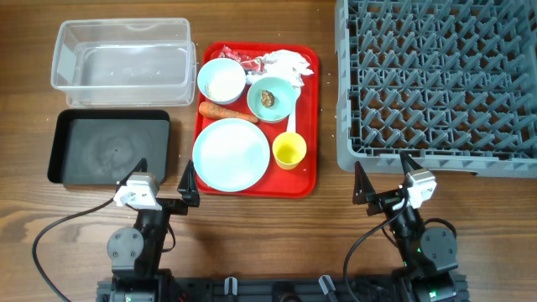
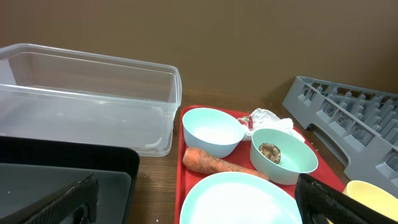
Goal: Sort waste into correct bins and load items into the dishwasher rack
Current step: 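Move both grippers from rest toward the yellow cup on the red tray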
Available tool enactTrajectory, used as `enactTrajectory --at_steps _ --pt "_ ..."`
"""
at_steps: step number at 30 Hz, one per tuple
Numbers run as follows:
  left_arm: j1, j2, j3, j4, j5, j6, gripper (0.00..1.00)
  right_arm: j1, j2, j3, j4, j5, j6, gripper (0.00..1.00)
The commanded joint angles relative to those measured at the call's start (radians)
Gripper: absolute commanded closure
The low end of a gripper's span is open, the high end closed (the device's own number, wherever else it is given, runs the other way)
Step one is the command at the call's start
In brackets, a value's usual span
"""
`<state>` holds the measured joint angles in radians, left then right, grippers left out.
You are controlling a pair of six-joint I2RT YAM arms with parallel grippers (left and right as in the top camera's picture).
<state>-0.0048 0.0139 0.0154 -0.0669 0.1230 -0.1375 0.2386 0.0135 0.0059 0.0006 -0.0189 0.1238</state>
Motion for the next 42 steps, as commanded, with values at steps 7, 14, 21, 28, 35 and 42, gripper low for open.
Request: enactTrajectory --at_steps 7,14,21,28,35,42 --pt "0.002 -0.005 -0.009 0.0 -0.009 -0.009 0.0 -0.006 0.0 -0.001 0.004 -0.009 0.01 0.0" --pt "0.002 -0.005 -0.009 0.0 -0.009 -0.009 0.0 -0.006 0.0 -0.001 0.004 -0.009 0.01 0.0" --pt "0.002 -0.005 -0.009 -0.001 -0.043 0.006 0.0 -0.006 0.0 -0.001 0.004 -0.009 0.01 0.0" --pt "0.002 -0.005 -0.009 -0.001 -0.042 0.006 0.0 -0.006 0.0 -0.001 0.022 -0.005 0.009 0.0" --pt "0.002 -0.005 0.006 0.161 0.051 -0.005 0.0 -0.006 0.0 0.0 0.33 -0.063 0.008 0.0" --pt "0.002 0.125 0.225 0.156 0.061 0.0 0.0 -0.006 0.005 0.123 0.366 -0.095 -0.048 0.0"
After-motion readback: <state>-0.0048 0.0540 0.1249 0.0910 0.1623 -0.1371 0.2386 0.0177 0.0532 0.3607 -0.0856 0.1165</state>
